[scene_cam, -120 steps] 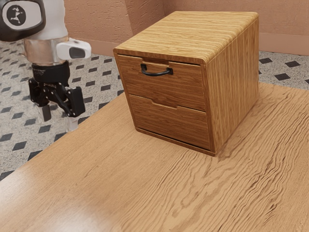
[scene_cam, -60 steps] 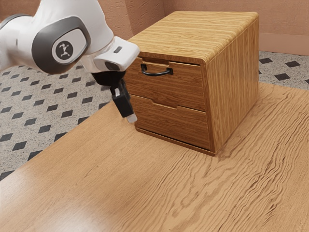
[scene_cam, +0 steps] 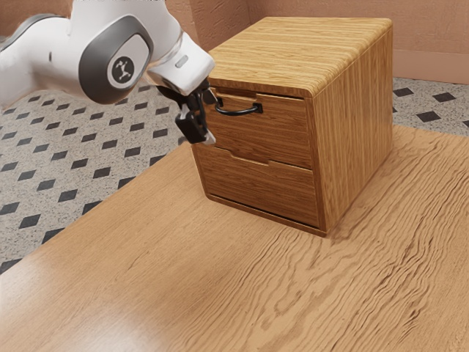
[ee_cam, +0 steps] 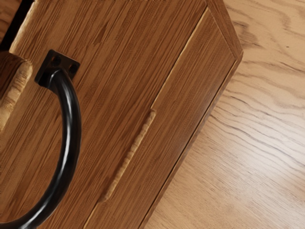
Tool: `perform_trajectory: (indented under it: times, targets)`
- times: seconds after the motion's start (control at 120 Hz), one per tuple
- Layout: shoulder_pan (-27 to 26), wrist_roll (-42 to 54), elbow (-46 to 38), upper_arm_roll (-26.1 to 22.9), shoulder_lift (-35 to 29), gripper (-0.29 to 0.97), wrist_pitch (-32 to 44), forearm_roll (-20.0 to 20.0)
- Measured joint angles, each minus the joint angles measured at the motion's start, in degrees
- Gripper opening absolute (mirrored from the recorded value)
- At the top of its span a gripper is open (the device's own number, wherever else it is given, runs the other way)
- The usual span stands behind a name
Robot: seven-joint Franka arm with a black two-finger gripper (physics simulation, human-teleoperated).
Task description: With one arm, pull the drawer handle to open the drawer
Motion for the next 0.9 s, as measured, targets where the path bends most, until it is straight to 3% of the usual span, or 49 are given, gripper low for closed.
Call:
perform_trajectory:
  times: [0.383,0.9]
  targets:
    - [0.7,9.6,-0.2,0.1,2.0,0.65,3.3,-1.8]
    - [1.2,15.7,-1.1,0.0,3.7,0.65,7.8,-2.1]
